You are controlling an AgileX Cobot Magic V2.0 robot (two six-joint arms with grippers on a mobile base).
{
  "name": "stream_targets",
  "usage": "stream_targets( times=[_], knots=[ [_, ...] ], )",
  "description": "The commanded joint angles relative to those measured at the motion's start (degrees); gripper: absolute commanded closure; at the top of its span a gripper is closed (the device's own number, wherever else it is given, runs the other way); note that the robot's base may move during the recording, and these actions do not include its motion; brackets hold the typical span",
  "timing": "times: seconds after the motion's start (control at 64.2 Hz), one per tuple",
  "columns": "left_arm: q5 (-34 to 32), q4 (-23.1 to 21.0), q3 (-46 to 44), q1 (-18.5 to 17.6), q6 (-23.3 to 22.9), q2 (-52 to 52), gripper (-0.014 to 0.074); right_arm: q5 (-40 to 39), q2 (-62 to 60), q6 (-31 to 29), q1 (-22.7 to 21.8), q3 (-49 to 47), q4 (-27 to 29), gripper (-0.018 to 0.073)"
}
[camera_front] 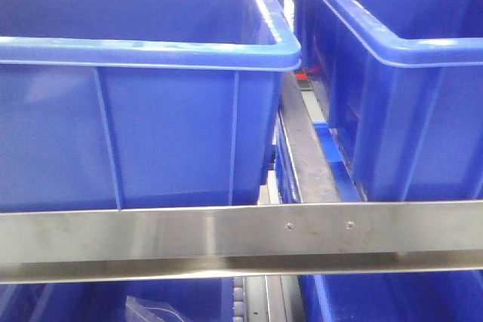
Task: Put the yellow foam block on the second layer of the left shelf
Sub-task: 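Move the right gripper with the block over a blue bin, then open the right gripper to drop the block into the bin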
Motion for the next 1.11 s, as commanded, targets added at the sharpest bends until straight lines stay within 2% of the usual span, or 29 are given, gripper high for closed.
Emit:
stream_targets(
  times=[0.0,0.249,0.779,1.091],
  knots=[
    [-4.73,-0.62,1.51,0.05,-0.18,-1.12,0.0472,-6.05,0.59,-0.23,-0.47,-1.56,0.01,0.0052],
    [-4.73,-0.62,1.51,0.05,-0.18,-1.12,0.0472,-7.5,4.44,-0.54,-0.47,-4.03,-0.01,0.0052],
    [-4.73,-0.62,1.51,0.05,-0.18,-1.12,0.0472,-16.66,34.85,-0.64,-0.47,-15.95,-0.01,0.0052],
    [-4.73,-0.62,1.51,0.05,-0.18,-1.12,0.0472,-16.47,48.0,-0.64,-0.47,-23.53,-0.01,0.0052]
  ],
)
